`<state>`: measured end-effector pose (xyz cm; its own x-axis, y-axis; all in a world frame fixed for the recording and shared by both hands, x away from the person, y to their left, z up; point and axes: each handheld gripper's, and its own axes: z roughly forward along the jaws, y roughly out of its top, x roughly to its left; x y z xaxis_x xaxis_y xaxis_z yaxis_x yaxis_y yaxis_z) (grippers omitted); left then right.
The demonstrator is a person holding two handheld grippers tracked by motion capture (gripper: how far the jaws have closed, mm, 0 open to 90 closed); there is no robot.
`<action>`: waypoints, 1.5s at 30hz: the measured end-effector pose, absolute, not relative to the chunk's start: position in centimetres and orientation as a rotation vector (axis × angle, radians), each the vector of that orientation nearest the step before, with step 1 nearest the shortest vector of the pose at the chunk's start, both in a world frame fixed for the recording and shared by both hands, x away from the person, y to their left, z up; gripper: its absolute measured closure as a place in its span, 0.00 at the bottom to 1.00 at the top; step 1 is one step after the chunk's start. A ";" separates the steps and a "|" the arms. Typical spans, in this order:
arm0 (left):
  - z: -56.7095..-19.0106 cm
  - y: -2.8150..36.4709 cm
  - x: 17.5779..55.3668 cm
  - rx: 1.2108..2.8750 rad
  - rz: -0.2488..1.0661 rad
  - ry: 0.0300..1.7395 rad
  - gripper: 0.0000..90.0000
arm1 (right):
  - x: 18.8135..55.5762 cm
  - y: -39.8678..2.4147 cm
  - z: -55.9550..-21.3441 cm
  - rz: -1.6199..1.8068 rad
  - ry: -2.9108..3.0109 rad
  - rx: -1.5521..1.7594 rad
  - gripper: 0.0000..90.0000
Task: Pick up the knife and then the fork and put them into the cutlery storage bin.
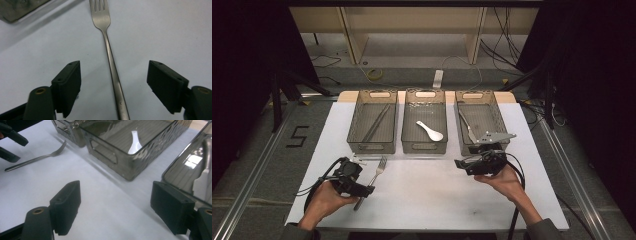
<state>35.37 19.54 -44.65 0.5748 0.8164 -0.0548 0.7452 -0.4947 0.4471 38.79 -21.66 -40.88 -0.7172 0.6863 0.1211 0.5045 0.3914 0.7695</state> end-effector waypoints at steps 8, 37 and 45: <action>-45.2 19.3 35.4 2.455 0.231 1.265 0.46 | 37.6 -21.3 -41.6 1.225 2.459 1.038 0.28; -46.5 18.6 36.2 2.544 0.161 1.299 0.83 | 36.0 -21.1 -42.0 1.231 2.493 1.016 0.27; -46.5 18.9 36.3 2.534 0.144 1.292 0.90 | 36.0 -21.1 -41.9 1.235 2.497 1.008 0.27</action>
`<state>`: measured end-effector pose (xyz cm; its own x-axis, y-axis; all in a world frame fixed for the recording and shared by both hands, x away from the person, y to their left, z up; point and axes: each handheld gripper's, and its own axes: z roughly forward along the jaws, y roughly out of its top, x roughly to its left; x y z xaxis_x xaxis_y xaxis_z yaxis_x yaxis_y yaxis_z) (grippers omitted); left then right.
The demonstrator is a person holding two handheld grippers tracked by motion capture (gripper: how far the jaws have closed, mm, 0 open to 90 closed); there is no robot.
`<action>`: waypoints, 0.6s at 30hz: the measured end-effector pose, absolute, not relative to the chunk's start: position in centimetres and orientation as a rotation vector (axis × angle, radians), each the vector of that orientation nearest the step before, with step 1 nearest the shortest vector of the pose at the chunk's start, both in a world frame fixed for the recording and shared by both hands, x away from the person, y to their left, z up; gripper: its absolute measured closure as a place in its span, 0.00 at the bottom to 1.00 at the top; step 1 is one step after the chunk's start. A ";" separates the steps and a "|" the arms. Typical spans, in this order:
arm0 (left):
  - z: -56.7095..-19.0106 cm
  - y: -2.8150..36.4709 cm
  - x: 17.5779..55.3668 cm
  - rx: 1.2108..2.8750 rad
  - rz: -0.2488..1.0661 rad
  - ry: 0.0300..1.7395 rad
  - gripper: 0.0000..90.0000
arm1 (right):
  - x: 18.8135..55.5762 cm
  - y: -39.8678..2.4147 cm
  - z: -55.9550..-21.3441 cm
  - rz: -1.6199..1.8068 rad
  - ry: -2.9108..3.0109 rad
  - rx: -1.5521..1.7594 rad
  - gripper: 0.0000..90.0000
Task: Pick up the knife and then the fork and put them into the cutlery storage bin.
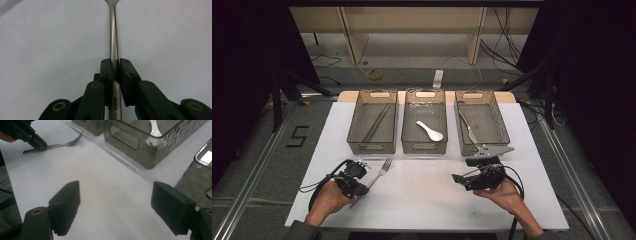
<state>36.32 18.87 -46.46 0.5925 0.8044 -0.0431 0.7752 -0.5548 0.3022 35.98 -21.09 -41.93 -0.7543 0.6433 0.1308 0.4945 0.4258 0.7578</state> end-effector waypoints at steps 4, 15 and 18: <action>-46.4 18.9 36.3 2.537 0.150 1.268 0.90 | 36.0 -21.1 -41.9 1.239 2.495 1.003 0.27; -45.9 19.0 36.2 2.499 0.145 1.237 0.91 | 35.9 -21.1 -41.7 1.248 2.495 1.000 0.28; -45.5 19.1 36.2 2.484 0.129 1.219 0.91 | 35.9 -21.0 -41.7 1.254 2.495 0.995 0.28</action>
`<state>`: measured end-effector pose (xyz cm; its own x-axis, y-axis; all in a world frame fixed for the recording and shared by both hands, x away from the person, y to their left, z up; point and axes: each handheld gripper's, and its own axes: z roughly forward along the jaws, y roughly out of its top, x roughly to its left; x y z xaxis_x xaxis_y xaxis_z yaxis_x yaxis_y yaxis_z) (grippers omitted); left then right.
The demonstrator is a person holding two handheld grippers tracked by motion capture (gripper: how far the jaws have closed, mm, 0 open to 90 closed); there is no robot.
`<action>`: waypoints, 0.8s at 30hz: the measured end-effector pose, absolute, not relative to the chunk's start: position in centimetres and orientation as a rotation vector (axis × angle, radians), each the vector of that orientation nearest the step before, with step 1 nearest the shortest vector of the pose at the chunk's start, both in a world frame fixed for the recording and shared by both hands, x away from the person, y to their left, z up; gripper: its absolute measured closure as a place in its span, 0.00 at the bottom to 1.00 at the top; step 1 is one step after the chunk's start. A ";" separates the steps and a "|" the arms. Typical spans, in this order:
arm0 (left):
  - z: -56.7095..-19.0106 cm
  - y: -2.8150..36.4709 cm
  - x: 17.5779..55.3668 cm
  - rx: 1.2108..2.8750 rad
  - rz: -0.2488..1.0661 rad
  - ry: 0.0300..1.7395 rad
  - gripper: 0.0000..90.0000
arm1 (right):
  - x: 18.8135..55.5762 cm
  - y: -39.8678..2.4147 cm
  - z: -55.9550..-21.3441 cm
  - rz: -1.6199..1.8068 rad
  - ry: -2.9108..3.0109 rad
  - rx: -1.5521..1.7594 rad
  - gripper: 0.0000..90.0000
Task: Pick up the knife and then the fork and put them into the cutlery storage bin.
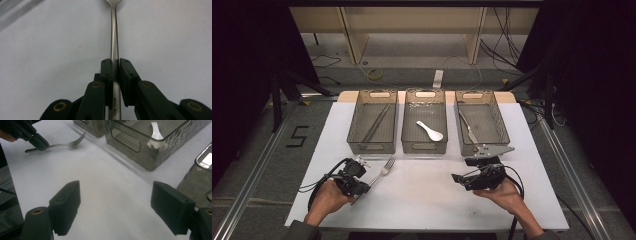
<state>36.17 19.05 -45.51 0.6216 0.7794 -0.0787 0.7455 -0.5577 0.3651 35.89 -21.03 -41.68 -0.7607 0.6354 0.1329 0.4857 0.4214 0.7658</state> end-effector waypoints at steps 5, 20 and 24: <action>-44.8 18.4 35.9 2.467 0.106 1.173 0.91 | 35.7 -20.5 -41.5 1.278 2.499 0.962 0.28; -43.5 13.8 34.5 2.534 -0.008 0.958 0.90 | 33.9 -14.6 -41.3 1.281 2.642 0.597 0.28; -43.1 12.7 34.3 2.542 -0.026 0.909 0.91 | 33.6 -13.5 -41.6 1.241 2.667 0.532 0.28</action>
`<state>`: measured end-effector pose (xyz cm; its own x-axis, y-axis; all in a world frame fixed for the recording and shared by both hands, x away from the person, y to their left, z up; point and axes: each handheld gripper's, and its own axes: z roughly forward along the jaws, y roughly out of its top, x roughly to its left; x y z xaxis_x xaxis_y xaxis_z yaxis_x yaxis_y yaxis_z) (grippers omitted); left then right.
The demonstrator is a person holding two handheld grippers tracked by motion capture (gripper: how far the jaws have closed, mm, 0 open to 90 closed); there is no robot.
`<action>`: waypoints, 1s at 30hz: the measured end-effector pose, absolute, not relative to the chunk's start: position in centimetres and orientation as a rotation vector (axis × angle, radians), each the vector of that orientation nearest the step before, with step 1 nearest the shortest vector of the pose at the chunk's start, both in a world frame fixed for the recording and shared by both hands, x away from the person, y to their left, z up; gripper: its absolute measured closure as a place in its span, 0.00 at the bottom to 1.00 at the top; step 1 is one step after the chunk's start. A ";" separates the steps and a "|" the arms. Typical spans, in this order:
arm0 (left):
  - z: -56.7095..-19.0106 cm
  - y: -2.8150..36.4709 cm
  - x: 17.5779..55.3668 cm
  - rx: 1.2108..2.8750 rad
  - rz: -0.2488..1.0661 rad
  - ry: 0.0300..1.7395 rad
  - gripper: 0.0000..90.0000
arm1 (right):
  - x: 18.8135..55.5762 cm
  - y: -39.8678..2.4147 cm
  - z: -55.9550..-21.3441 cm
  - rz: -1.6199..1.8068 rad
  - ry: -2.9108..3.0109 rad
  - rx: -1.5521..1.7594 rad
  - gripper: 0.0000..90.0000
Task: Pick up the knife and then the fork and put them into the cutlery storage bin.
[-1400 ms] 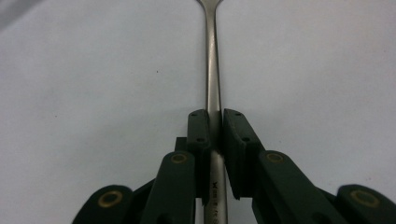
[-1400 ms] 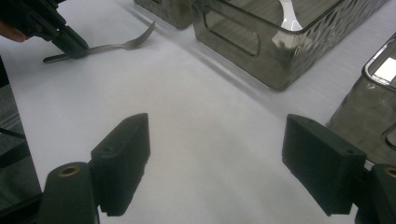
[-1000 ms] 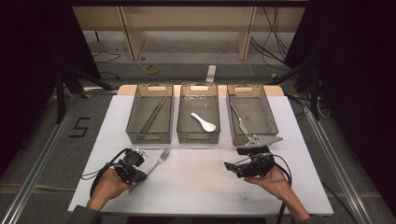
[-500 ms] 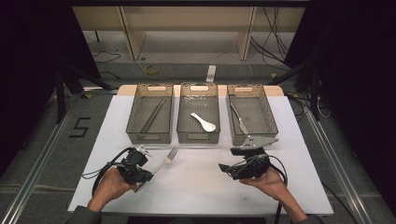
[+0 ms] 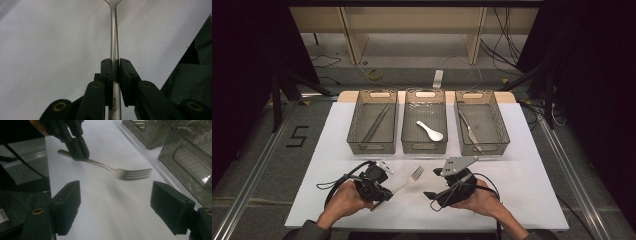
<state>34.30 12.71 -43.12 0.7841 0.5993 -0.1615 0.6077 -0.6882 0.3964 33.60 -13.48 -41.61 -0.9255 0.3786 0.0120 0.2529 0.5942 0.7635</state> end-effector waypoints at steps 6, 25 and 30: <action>-42.8 11.1 34.1 2.579 -0.060 0.836 0.91 | 33.0 -12.2 -41.9 1.197 2.690 0.430 0.28; -41.9 9.1 34.4 2.632 -0.142 0.726 0.90 | 32.5 -10.1 -43.5 1.007 2.722 0.242 0.32; -41.6 8.7 34.3 2.644 -0.138 0.699 0.90 | 32.5 -9.6 -44.0 0.974 2.719 0.224 0.38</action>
<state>34.31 8.71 -41.62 0.8700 0.4533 -0.1938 0.4930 -0.7948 0.3539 32.50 -9.63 -43.97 -0.9584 0.2243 -0.1765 0.0612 0.7656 0.6404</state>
